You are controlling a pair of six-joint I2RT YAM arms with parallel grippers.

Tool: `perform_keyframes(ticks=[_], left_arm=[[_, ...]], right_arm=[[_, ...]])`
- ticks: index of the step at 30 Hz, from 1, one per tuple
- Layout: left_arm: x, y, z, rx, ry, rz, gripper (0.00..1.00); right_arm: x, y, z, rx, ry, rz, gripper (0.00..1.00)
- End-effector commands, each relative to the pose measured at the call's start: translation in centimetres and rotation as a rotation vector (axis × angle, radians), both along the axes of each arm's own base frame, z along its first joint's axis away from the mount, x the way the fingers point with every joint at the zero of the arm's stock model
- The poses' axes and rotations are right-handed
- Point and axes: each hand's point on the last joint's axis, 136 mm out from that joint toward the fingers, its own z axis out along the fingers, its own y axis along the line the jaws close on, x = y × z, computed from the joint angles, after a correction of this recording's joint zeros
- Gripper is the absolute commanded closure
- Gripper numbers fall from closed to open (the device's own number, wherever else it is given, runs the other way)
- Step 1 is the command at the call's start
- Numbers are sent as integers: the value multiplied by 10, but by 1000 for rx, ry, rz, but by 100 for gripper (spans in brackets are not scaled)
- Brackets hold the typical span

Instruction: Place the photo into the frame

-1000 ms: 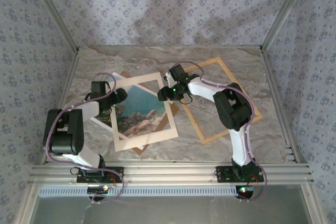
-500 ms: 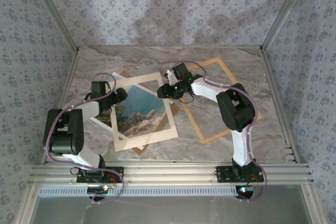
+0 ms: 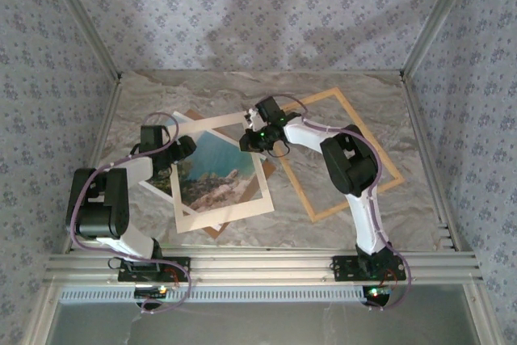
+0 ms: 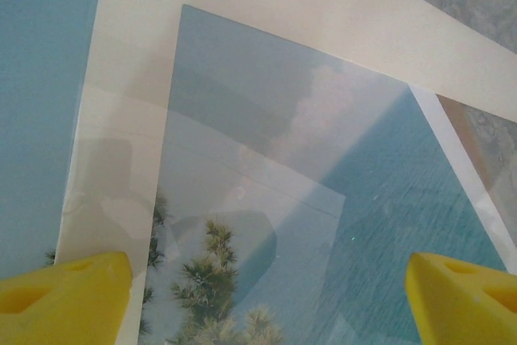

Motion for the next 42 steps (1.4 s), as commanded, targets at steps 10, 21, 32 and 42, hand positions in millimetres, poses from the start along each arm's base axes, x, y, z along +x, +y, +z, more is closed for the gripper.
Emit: perform_keyframes(ticks=[10,21,32,42], left_arm=[[-23,1,43,-3,-43,26,11],[-57,4,129,1,-276,107,14],[-74,-118,93,84,-206,-133,16],[-68,-260,61,289,-161,-434,16]], right_arm=[[-3,-7,55,47,-75,40,100],[-12,-92,185,287,-231,-22,100],[2,-276,300,297,-529,-508,100],[-3,-341,349,55,-741,-740,100]])
